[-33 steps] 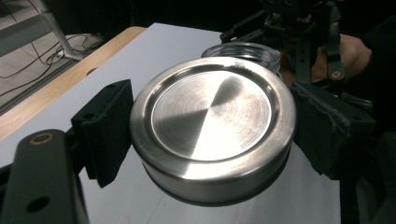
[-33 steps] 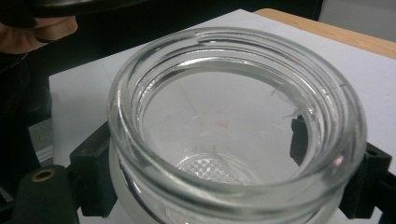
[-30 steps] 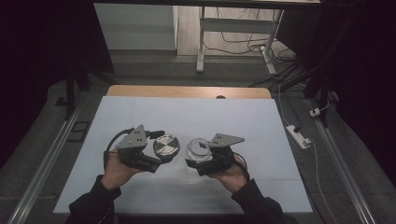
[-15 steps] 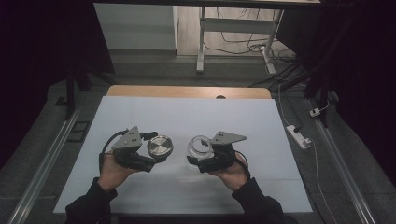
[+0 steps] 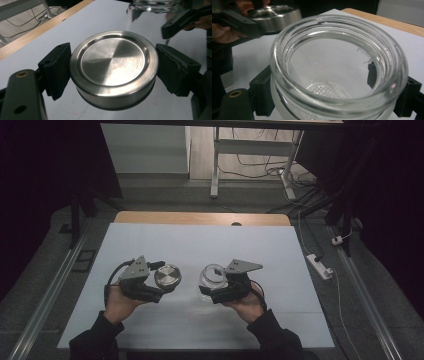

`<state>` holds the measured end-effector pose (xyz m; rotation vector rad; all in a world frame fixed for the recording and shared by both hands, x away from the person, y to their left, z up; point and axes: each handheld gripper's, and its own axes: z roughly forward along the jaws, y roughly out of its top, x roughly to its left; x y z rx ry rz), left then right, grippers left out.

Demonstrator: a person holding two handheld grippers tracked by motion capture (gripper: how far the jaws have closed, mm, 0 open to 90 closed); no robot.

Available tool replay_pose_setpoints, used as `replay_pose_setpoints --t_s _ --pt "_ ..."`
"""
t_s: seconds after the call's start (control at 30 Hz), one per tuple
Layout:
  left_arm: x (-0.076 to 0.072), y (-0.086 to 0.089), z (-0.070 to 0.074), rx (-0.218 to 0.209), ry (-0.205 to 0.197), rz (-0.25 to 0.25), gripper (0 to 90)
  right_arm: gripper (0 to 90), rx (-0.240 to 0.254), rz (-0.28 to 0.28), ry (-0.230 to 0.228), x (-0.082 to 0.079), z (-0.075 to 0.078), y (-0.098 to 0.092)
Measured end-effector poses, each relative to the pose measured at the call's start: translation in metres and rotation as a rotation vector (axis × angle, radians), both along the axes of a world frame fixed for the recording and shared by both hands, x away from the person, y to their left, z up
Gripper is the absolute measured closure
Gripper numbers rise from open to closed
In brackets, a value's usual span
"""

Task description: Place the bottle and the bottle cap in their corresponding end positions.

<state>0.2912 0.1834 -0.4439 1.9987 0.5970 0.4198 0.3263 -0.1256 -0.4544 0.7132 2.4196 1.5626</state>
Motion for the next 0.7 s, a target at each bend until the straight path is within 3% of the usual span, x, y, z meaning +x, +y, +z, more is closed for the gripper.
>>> replay_pose_setpoints --t_s 0.37,0.7 --pt "0.031 -0.011 -0.019 0.017 0.051 0.036 18.4 14.3 0.001 0.058 -0.008 -0.017 0.002 0.007" --pt "0.049 -0.028 -0.025 0.009 0.058 0.017 18.4 14.3 -0.014 0.096 -0.014 -0.025 0.000 0.014"
